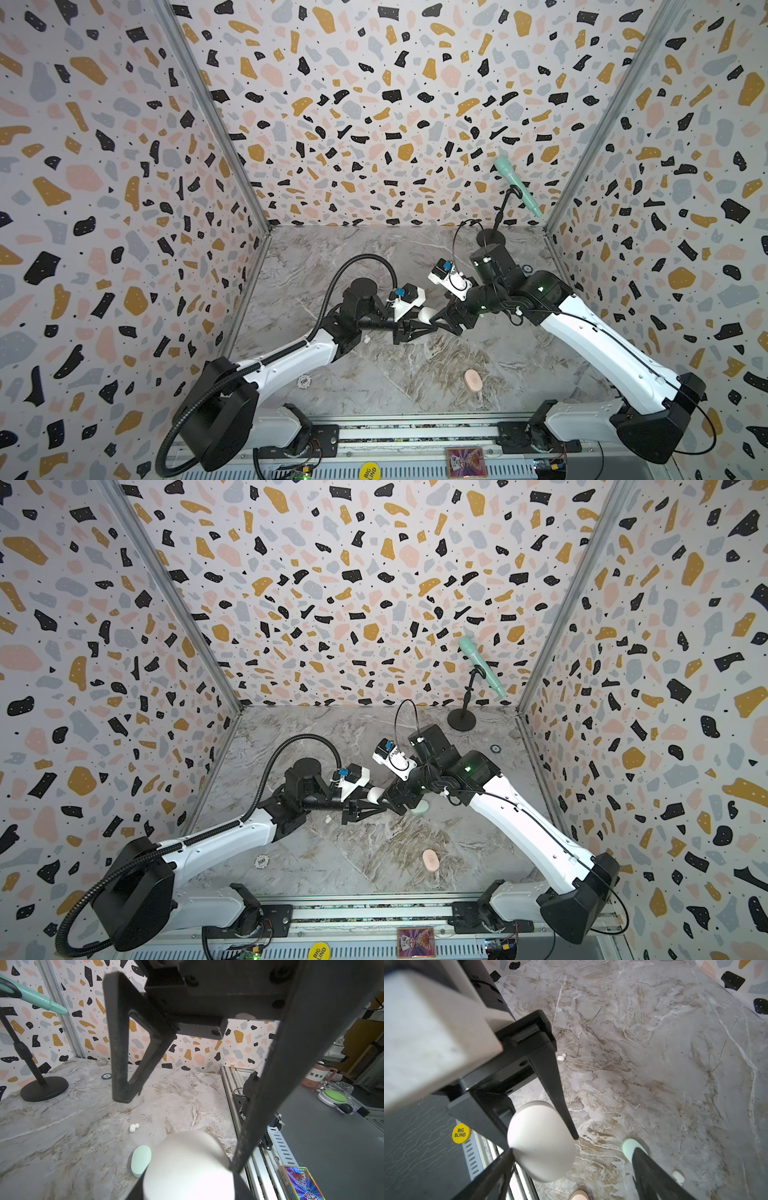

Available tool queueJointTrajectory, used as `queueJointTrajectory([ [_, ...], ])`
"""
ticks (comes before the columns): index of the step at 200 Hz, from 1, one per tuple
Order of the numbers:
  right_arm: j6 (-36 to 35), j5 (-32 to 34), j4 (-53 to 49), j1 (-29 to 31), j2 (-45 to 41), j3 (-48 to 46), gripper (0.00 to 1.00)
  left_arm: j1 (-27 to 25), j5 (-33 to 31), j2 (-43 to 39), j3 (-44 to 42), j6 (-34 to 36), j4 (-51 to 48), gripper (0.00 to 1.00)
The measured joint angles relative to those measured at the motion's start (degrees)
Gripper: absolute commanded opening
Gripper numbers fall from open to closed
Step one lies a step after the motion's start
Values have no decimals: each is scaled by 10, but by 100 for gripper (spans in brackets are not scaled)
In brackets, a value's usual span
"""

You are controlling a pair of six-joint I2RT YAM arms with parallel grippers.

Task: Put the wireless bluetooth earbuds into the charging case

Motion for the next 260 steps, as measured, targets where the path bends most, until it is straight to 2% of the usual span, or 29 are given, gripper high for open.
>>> queueJointTrajectory([
  [82,-3,14,1,2,2,-1,89,0,0,-2,3,2,-7,35],
  [198,4,20,2,-31,2,13,89,4,-21,-2,3,0,-18,35],
  [260,13,54,18,-53,16,33,89,4,-9,-3,3,-7,-21,34],
])
